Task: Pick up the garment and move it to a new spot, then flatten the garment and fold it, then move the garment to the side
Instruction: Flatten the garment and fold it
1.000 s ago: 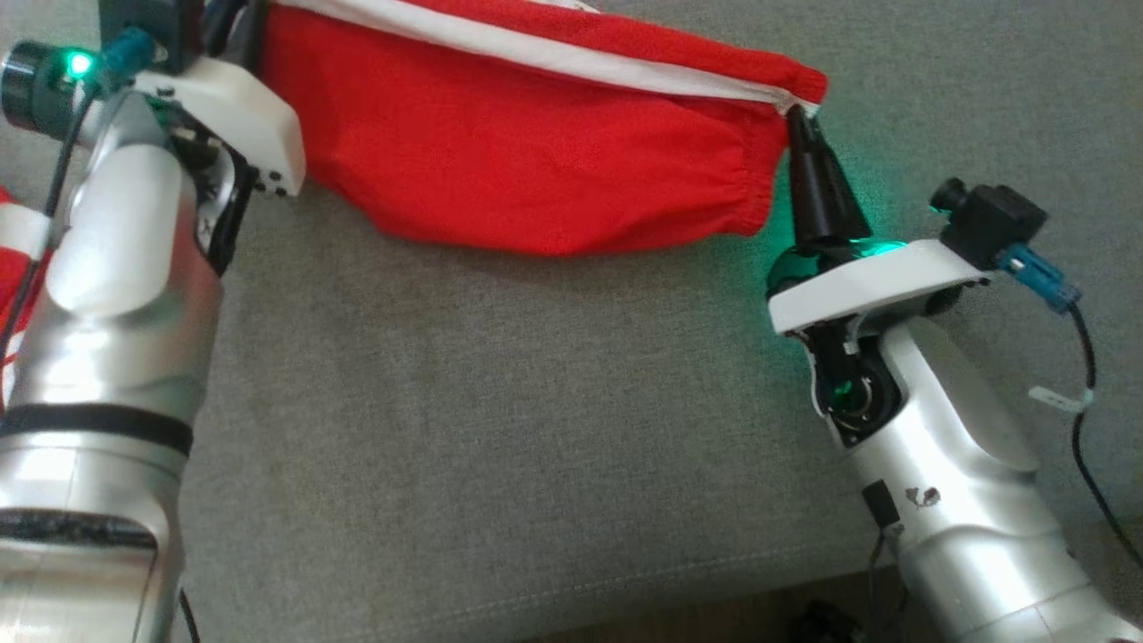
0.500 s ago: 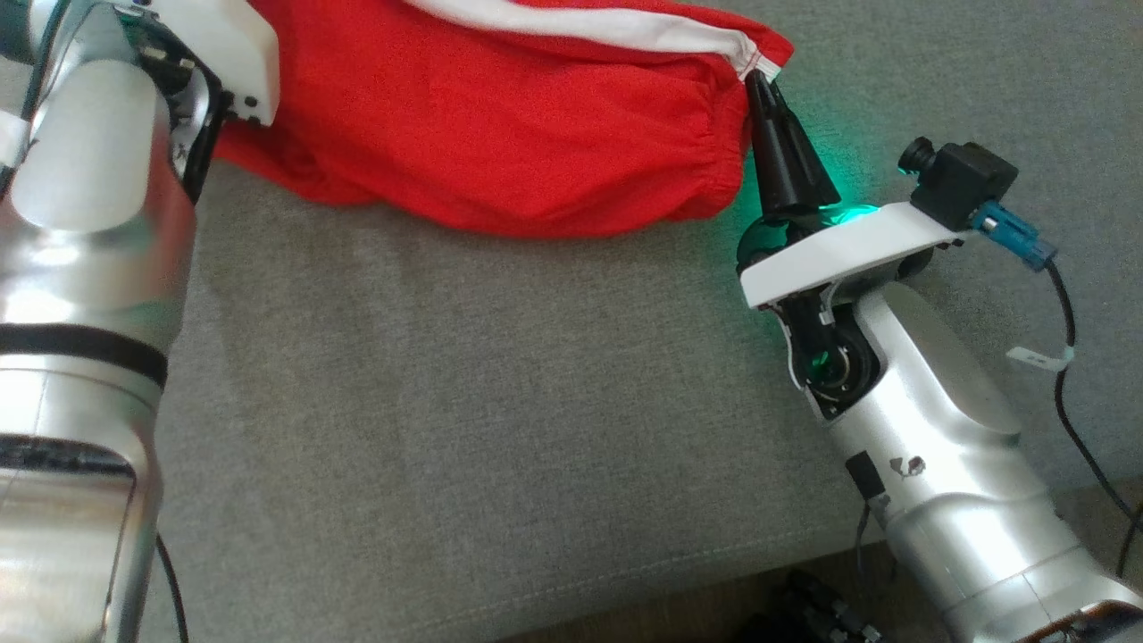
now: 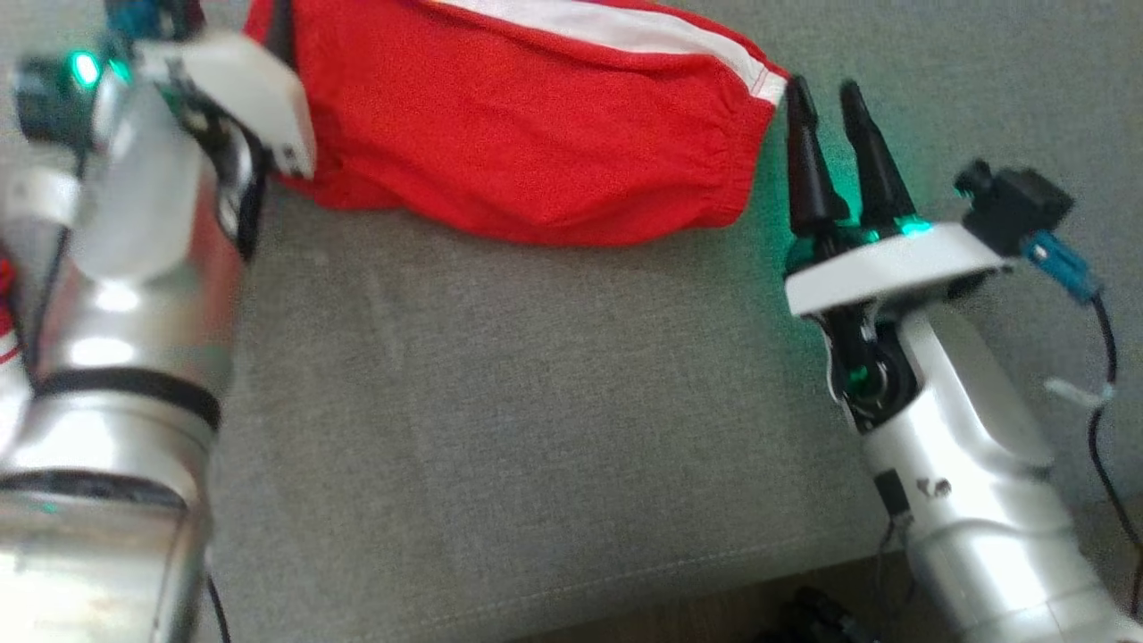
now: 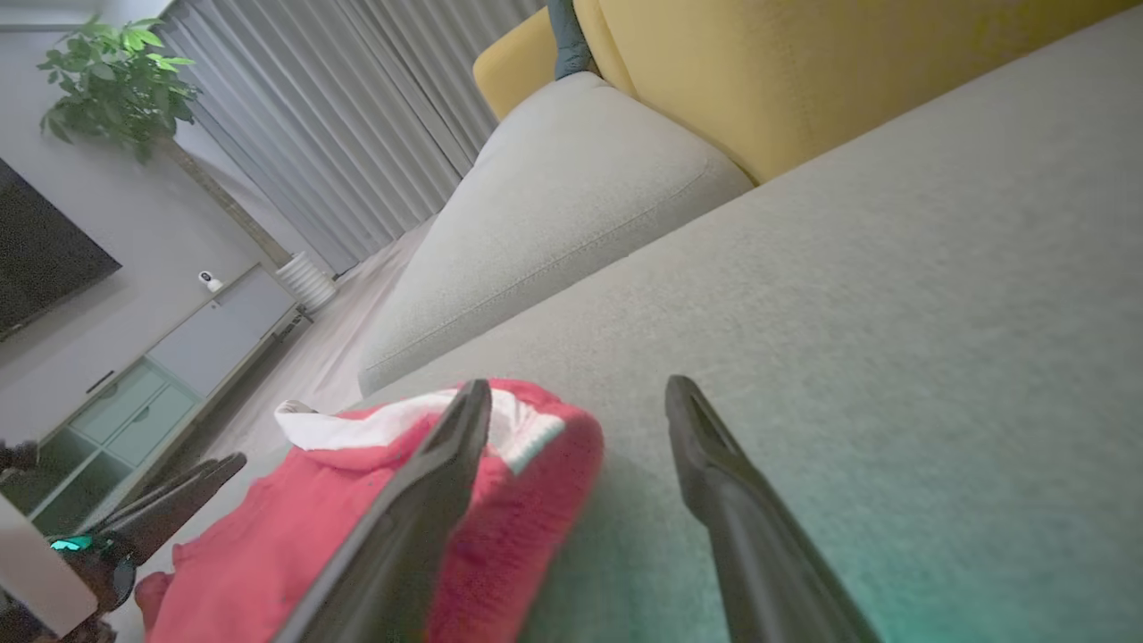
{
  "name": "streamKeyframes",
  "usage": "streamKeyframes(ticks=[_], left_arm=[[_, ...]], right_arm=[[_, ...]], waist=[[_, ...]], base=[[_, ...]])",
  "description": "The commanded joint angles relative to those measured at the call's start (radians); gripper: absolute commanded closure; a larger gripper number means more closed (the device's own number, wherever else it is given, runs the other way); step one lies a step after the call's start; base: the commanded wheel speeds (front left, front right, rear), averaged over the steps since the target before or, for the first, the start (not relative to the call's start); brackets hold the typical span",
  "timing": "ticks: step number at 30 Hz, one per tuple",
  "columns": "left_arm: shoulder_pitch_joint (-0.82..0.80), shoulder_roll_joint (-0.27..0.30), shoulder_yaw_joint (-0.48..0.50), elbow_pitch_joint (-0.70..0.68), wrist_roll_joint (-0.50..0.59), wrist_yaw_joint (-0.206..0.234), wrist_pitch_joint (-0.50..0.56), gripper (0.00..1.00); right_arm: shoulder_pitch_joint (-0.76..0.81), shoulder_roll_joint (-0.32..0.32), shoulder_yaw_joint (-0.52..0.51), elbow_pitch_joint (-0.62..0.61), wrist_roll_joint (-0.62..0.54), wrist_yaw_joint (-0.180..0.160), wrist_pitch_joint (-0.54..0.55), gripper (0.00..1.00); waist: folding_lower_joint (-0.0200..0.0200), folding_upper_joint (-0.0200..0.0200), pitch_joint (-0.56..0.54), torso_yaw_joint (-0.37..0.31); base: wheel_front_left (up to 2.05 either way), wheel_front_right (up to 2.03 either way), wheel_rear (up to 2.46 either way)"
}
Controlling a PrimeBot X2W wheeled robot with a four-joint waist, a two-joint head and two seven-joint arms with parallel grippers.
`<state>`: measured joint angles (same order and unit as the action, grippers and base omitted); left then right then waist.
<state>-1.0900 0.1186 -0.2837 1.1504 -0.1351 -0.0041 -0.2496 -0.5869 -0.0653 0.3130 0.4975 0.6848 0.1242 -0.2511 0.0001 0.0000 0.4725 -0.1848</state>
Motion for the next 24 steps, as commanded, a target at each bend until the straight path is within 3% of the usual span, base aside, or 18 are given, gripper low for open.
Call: streamKeyframes(ticks=[1, 9, 15, 16, 18, 19, 24], left_arm=[[0.010, 0.018, 0.023, -0.016, -0.012, 0.009, -0.012, 0.00], [0.127, -0.021, 0.060, 0.061, -0.074, 0.050, -0.008, 0.00], [0.166, -0.027, 0.068, 0.103, -0.099, 0.056, 0.007, 0.00], [0.173, -0.028, 0.068, 0.107, -0.102, 0.057, 0.010, 0.13], [0.190, -0.029, 0.067, 0.114, -0.106, 0.061, 0.014, 0.93], [0.201, -0.031, 0.067, 0.117, -0.109, 0.061, 0.013, 1.00], [0.255, -0.040, 0.086, 0.116, -0.141, 0.054, 0.000, 1.00]], right_arm=[[0.025, 0.015, 0.002, -0.031, -0.013, 0.007, -0.011, 0.00], [0.091, 0.015, -0.071, -0.023, -0.058, 0.007, -0.011, 0.00], [0.107, 0.015, -0.090, -0.022, -0.067, 0.007, -0.011, 0.00], [0.109, 0.015, -0.092, -0.020, -0.069, 0.007, -0.011, 0.00], [0.115, 0.015, -0.095, -0.015, -0.073, 0.007, -0.011, 0.00], [0.118, 0.015, -0.096, -0.013, -0.075, 0.007, -0.011, 0.00], [0.138, 0.015, -0.091, 0.004, -0.080, 0.007, -0.011, 0.00]], waist=[[-0.0001, 0.0000, -0.017, 0.012], [-0.0001, 0.0000, -0.048, 0.018], [-0.0001, 0.0000, -0.065, 0.013], [-0.0001, 0.0000, -0.071, 0.015], [-0.0001, 0.0000, -0.085, 0.019], [-0.0001, 0.0000, -0.094, 0.022], [-0.0001, 0.0000, -0.146, 0.047]], base=[[0.00, 0.00, 0.00], [0.00, 0.00, 0.00], [0.00, 0.00, 0.00], [0.00, 0.00, 0.00], [0.00, 0.00, 0.00], [0.00, 0.00, 0.00], [0.00, 0.00, 0.00]])
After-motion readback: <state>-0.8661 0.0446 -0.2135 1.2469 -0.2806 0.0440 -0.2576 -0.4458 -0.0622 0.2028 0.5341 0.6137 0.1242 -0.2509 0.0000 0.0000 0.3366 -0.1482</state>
